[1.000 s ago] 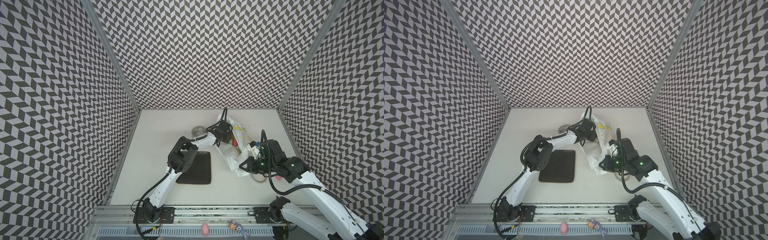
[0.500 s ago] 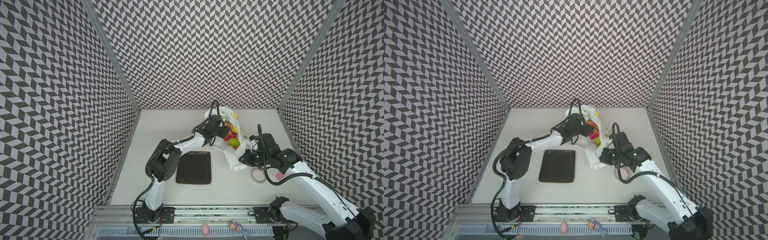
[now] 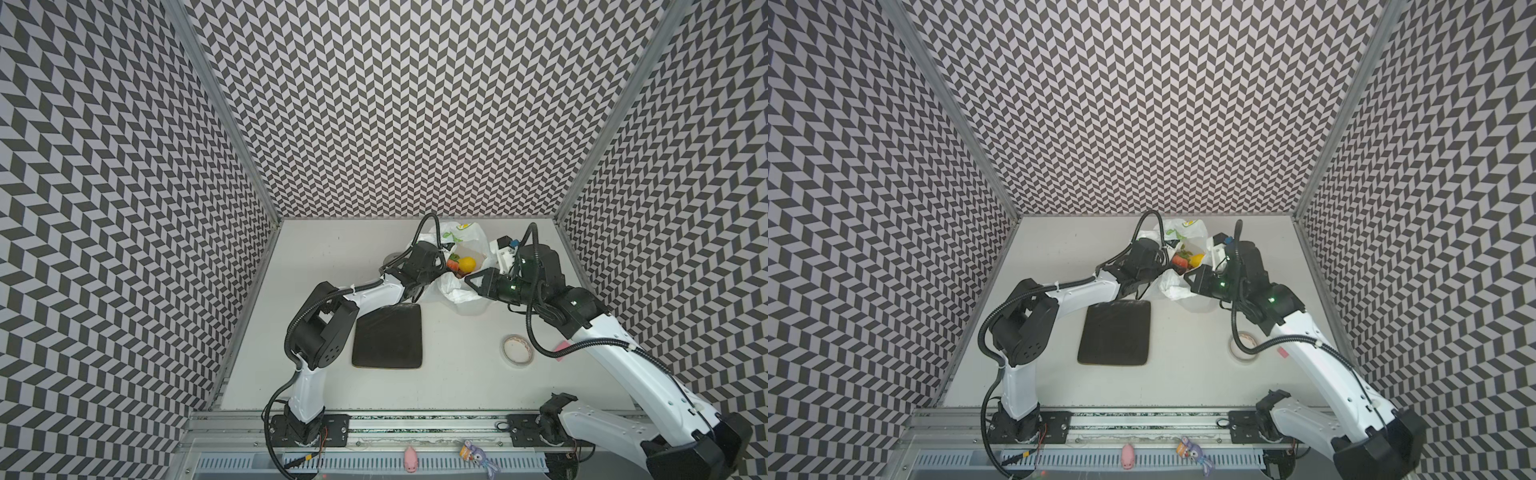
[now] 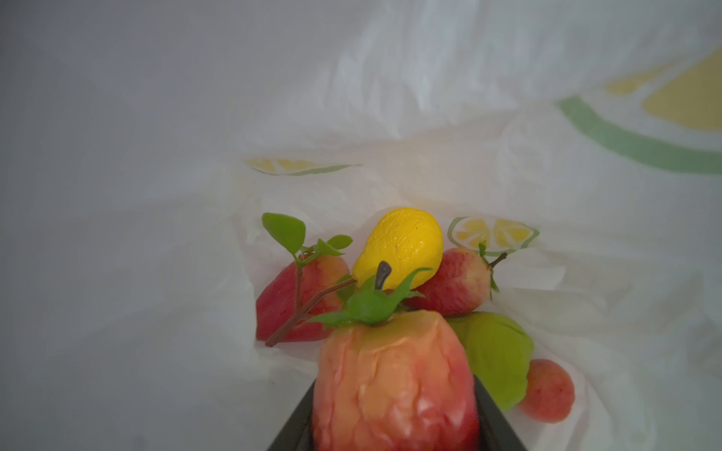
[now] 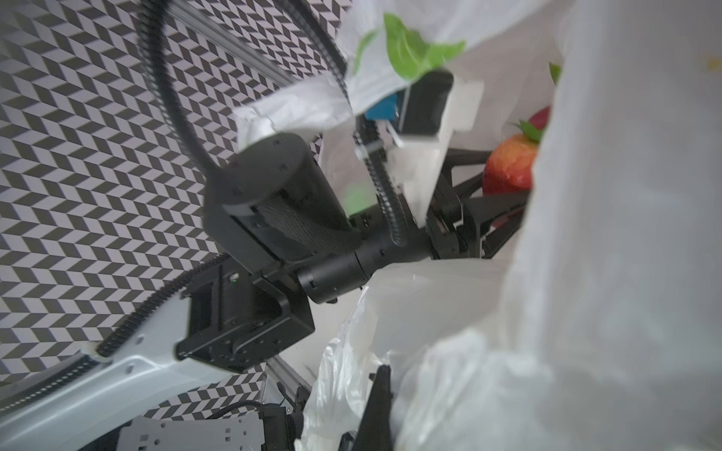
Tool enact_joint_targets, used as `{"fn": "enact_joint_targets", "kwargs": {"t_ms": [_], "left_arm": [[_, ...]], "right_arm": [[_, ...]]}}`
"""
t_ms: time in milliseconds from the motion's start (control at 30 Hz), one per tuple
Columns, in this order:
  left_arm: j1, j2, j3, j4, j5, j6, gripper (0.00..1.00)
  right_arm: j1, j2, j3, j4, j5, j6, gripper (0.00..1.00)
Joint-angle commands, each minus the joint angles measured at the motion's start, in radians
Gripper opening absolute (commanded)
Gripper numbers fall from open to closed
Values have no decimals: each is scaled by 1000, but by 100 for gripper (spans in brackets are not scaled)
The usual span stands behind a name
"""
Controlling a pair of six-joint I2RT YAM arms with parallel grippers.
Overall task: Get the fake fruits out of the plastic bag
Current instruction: 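Hold the left gripper in the bag while the right gripper releases and lifts away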
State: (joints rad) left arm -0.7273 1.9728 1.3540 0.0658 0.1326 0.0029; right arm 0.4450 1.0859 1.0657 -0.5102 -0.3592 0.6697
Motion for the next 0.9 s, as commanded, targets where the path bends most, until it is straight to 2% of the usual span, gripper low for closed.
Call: {"fn": "enact_joint_targets", "kwargs": {"t_ms": [0,167,267,400,433,567,700,767,867], "left_arm": [[-18,18,-10,-14,-29,97,19],[-41,20,-12,-34,-109,212,18],[-55,12,-16,-36,-154,292,17],[-49,-3,-9,-37,-164,292,17],[-49,-10,-10,-33,-162,284,16],[-47,-33,-21,0,-145,232,16],[-47,-36,-33,26,-126,203,16],[-46,-42,-40,43,-121,201,15],[-46,-55,-58,80,-102,208,15]], "right_arm": [[-29,13,42,122,46,-28,0],[-64,44,44,84,147,-85,0],[-75,48,18,88,139,-118,0],[-76,21,-23,10,174,-168,0],[-76,9,-37,-30,193,-182,6],[-78,-73,-79,-238,226,-214,48],[-78,-217,-80,-360,273,-164,72],[-78,-268,-2,-433,337,-129,85],[-78,-258,125,-512,406,-120,94]]}}
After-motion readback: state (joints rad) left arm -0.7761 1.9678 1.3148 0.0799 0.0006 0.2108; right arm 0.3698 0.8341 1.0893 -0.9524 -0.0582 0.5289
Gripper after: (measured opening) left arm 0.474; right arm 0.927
